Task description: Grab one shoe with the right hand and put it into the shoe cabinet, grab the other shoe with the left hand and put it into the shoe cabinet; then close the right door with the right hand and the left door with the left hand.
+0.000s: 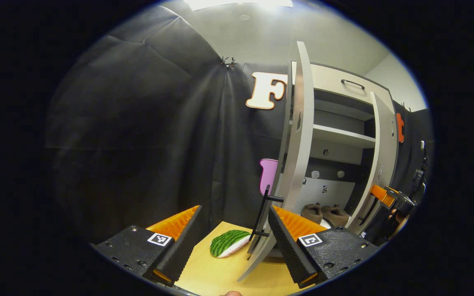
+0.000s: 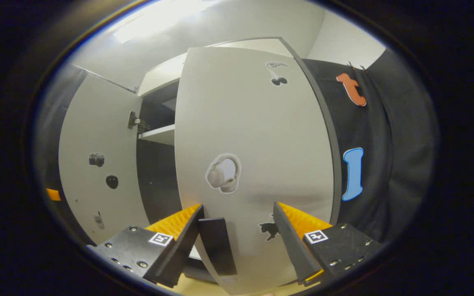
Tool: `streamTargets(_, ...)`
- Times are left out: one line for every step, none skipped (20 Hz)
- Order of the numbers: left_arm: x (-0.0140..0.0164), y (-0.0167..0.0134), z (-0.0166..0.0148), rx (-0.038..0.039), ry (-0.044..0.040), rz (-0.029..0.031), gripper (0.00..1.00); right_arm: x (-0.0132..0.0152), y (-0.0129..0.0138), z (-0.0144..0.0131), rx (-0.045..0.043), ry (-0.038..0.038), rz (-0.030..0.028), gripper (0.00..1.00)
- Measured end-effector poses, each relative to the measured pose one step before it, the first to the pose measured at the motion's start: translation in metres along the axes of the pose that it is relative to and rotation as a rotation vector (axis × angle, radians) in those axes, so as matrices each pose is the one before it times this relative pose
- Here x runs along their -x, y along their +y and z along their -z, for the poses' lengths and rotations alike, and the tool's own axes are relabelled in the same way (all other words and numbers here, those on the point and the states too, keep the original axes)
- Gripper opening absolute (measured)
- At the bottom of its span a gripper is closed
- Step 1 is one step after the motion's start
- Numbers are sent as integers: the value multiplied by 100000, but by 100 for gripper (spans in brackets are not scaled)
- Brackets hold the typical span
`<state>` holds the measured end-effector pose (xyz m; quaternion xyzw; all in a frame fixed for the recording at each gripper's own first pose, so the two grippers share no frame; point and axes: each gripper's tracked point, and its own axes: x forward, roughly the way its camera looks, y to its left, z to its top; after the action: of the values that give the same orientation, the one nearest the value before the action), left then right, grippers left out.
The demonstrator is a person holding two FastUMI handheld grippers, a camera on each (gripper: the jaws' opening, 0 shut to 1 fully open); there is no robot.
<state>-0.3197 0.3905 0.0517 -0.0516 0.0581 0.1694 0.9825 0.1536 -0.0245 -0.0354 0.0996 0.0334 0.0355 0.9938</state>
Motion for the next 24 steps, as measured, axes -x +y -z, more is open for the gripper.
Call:
streamTargets(-246,62,206,-363,328,467,92,-355,189,200,-694,348,171,100)
streamTargets(-331,-14,52,-391,120,606,92,-402,176,105,-507,177,327,100)
streamTargets(-274,15,30,-284,1,747,92,-411,140,100,-198,90,417,97)
streamTargets(-301,51,73,-112,73,624,92,-470,5,-46,97,-36,540,97)
streamTargets(-252,123,35,35,155,512,92,-379,85,70,417,-69,582,100)
streamTargets(-463,-124,-64,95,70,817,96,-349,46,-26,543,-164,565,100)
streamTargets(-492,-119,-137,206,25,1070,92,-245,71,16,460,-183,491,100)
streamTargets(-468,-121,13,232,1,1641,92,-324,48,44,225,-234,493,100)
streamTargets(-360,-150,9,433,109,1543,92,-246,116,88,-33,-186,433,100)
streamTargets(-339,-187,-24,450,-66,1738,92,-271,45,51,-317,-136,315,100)
streamTargets(-376,-166,-87,504,-89,1412,92,-284,-11,87,-464,-17,293,100)
streamTargets(-255,-56,5,109,-64,1110,92,-286,45,35,-461,-70,329,100)
streamTargets(-292,-95,-155,-373,-84,1151,92,-213,62,74,-333,-101,493,100)
streamTargets(-249,-76,-44,-686,-142,1004,92,-251,34,25,-126,-320,611,100)
streamTargets(-193,-41,-108,-934,-222,927,92,-161,44,10,233,-377,816,100)
streamTargets(-273,-70,-81,-765,-154,821,92,-187,0,21,474,-356,965,100)
streamTargets(-146,-91,-107,-578,-185,976,92,-173,-1,2,435,-333,896,100)
streamTargets(-136,-155,-28,-387,-81,1153,92,-228,4,-16,295,-204,822,100)
streamTargets(-173,-112,-106,-377,-169,1033,92,-92,25,54,153,-203,595,100)
streamTargets(-171,103,-34,-907,-101,387,92,-127,27,55,247,-193,669,100)
streamTargets(-196,73,-7,-972,-107,304,92,-9,55,37,348,-227,691,100)
streamTargets(-85,-36,17,-998,-129,278,92,-122,35,7,395,-216,603,100)
streamTargets(-78,43,-70,-1005,-168,351,92,-55,-20,59,569,-234,509,100)
streamTargets(-49,-111,10,-690,-28,787,92,-59,42,23,536,-202,357,100)
